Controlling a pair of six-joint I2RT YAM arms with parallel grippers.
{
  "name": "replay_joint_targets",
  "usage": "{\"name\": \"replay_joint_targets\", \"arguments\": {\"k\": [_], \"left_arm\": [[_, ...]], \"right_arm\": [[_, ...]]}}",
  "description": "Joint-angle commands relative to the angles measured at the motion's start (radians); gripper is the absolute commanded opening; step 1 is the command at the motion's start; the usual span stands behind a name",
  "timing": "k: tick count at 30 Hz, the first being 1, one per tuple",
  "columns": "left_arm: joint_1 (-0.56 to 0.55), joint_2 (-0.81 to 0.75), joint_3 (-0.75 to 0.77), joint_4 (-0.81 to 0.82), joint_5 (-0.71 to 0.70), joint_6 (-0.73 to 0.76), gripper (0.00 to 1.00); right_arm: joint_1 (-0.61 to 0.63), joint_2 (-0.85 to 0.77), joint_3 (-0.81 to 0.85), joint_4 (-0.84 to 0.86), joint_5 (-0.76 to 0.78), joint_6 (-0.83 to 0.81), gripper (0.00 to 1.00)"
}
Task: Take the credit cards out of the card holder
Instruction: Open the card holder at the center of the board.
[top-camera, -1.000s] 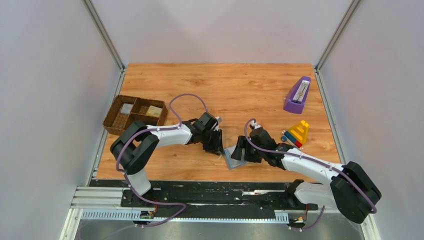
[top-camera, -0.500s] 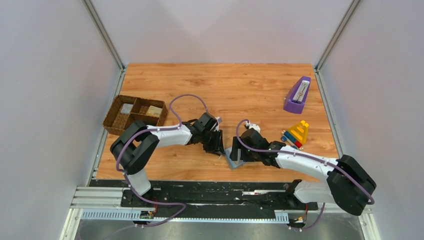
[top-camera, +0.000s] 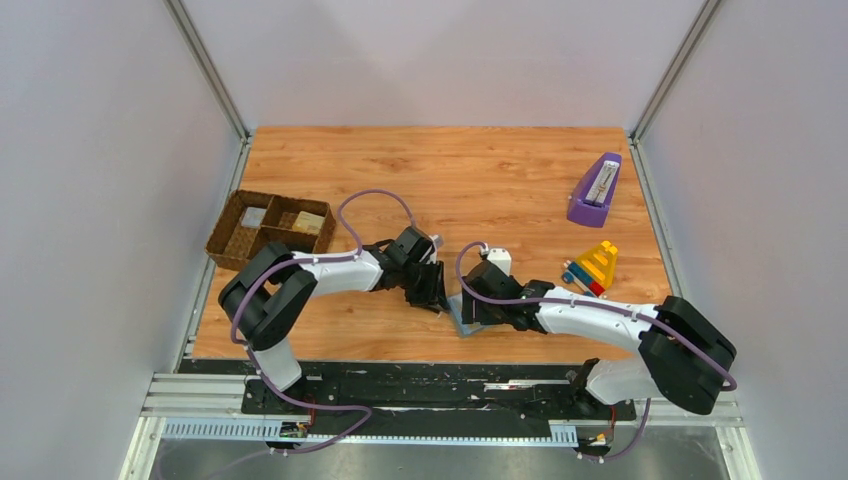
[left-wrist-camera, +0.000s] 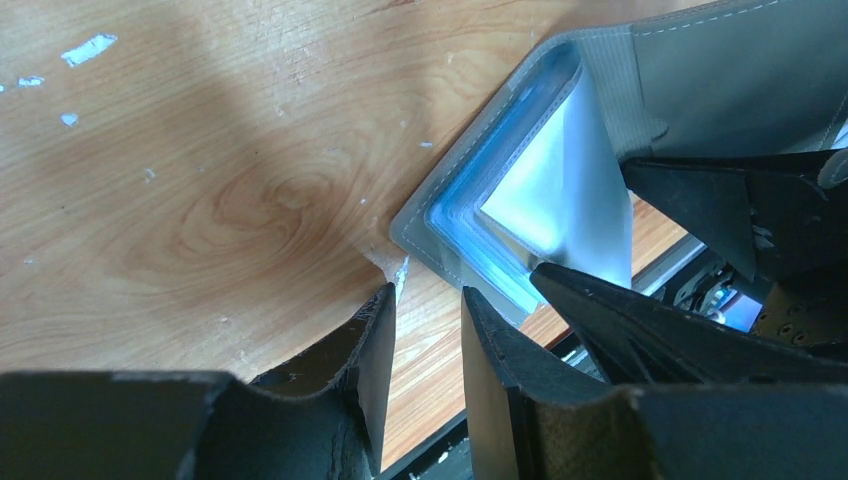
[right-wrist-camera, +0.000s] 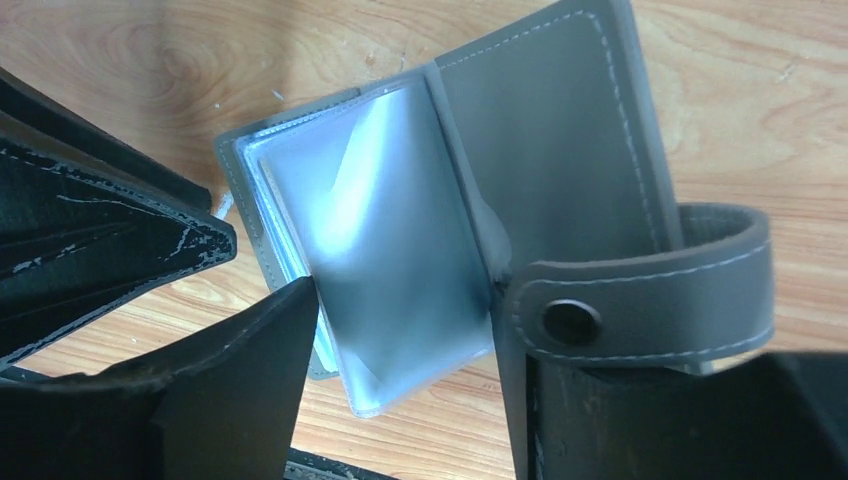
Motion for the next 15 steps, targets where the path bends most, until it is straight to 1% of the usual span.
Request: {"name": "replay_joint_targets", "arguments": {"k": [1,3,9,15], "left_arm": [[-0.002,-0.052,-0.005,0.018,-0.007,0.005,0.39],[-0.002,-0.059,0.0,-0.001,-0.025,0.012,0.39],[-0.001,-0.075,0.012,-0.032,-0.056,0.022,0.39],[-0.002,-0.101,0.012,-0.057,-0.081,0.025,0.38]], "right_arm": [[0.009,-0.008,0.024,-0.025,0.009,0.034,0.62],[0.008,-0.028,0.022,-0.014,-0.007,0.043,0.57],[0.008,-0.045,0.013,0.012,-0.039,0.088,0.49],[0.008,-0.032,-0.005,0.097,-0.118,0.157,0.41]]}}
